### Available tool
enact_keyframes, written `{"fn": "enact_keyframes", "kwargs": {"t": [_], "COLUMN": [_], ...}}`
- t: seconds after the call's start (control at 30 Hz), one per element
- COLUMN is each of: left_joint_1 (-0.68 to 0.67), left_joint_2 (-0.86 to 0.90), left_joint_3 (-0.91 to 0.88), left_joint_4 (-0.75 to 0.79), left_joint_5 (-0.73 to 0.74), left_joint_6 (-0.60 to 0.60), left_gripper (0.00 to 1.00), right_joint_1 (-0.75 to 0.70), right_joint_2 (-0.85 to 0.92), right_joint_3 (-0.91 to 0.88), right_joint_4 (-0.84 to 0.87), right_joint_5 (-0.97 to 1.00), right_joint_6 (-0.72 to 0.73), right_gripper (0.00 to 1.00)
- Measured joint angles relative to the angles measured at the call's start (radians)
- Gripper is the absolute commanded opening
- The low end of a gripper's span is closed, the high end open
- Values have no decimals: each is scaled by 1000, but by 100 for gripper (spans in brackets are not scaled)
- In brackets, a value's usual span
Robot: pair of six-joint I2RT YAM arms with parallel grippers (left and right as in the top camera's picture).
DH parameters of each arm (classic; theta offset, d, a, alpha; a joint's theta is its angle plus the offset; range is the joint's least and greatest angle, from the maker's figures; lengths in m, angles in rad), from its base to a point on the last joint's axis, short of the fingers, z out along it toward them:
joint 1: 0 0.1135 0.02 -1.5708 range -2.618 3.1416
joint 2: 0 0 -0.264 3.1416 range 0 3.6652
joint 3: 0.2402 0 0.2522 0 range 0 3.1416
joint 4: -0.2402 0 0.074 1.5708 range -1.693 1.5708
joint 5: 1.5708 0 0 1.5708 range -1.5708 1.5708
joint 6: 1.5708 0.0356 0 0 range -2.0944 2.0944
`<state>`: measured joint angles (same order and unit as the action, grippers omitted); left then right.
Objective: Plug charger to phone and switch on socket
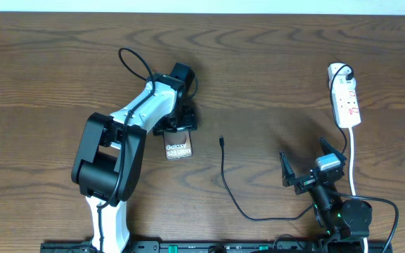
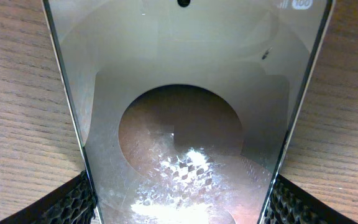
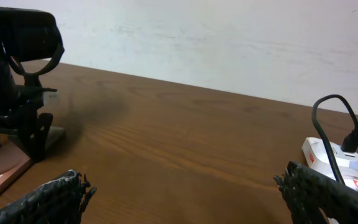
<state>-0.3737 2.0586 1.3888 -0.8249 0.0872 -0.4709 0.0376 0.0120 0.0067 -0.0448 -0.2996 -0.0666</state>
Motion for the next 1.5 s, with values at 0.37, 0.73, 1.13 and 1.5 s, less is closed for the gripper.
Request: {"fn": "enact_keyframes", "kwargs": {"t": [0.37, 0.73, 1.13, 1.5], "left_joint_1": [71, 130, 129, 129], "left_joint_2": [-8, -9, -7, -5], "left_joint_3": [0, -2, -5, -5], "left_joint_4": [-6, -9, -13, -30], "left_joint_5": [145, 292, 382, 411], "left_joint_6": [65, 129, 154, 185], "left_gripper": [75, 75, 75, 75], "right_joint_1": [0, -1, 202, 423], "right_joint_2": [8, 417, 1225, 1689], "right_joint_3": [0, 444, 1014, 1015], "right_joint_4": [4, -226, -521, -248], "right_joint_5": [-128, -251, -401, -484], "right_joint_6": [71, 193, 205, 280], "right_gripper": [99, 99, 99, 83]}}
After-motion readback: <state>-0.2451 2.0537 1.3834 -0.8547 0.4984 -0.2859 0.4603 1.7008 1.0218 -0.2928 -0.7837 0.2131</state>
